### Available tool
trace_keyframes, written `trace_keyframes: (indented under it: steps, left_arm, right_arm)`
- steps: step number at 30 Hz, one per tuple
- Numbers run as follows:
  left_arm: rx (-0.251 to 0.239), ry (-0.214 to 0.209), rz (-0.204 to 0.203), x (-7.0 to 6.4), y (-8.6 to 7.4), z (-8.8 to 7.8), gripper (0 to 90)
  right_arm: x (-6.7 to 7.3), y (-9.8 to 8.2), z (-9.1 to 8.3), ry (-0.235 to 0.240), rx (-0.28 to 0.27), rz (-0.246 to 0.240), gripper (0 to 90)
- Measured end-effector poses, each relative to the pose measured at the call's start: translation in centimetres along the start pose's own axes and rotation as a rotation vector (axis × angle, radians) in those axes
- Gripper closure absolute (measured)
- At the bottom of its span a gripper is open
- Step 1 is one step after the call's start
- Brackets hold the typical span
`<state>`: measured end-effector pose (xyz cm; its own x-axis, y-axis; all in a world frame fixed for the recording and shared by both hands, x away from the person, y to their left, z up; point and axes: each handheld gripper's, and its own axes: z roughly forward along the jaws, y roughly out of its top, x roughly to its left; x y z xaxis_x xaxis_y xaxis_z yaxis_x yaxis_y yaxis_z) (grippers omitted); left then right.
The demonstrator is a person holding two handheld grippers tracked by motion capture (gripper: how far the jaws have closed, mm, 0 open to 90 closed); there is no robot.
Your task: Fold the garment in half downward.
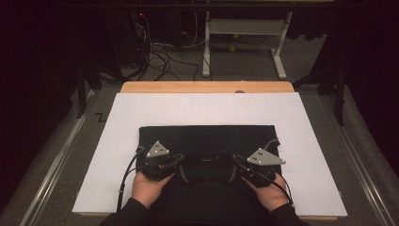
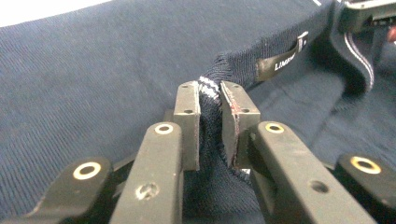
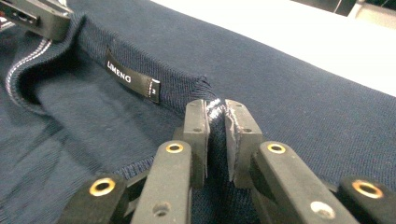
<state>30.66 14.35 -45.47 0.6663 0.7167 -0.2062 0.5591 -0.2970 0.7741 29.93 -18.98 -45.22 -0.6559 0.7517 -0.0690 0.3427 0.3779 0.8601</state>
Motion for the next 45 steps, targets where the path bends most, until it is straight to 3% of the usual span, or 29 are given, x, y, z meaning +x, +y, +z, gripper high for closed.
trace_keyframes:
  steps: [8, 22, 30, 35, 45]
  left_arm:
    - [-0.033, -0.022, 0.039, -1.4, -1.2, -1.4, 74.0]
    - [-0.083, -0.064, 0.073, -3.6, -1.6, -3.7, 73.8]
    - [-0.066, -0.087, 0.099, -5.3, -3.1, -5.0, 73.5]
    - [-0.018, -0.107, 0.11, -6.4, -4.6, -5.0, 73.5]
    - [0.025, -0.118, 0.109, -7.5, -6.1, -5.4, 72.4]
  right_arm:
    - [0.9, -0.1, -1.8, 0.007, -0.037, -0.025, 82.0]
    - [2.0, -0.7, -5.1, 0.041, -0.089, -0.038, 82.3]
    - [2.9, -1.9, -6.6, 0.089, -0.086, -0.047, 82.2]
    - [4.0, -2.8, -7.4, 0.117, -0.062, -0.059, 82.2]
    - [5.1, -4.7, -8.6, 0.13, -0.003, -0.065, 82.1]
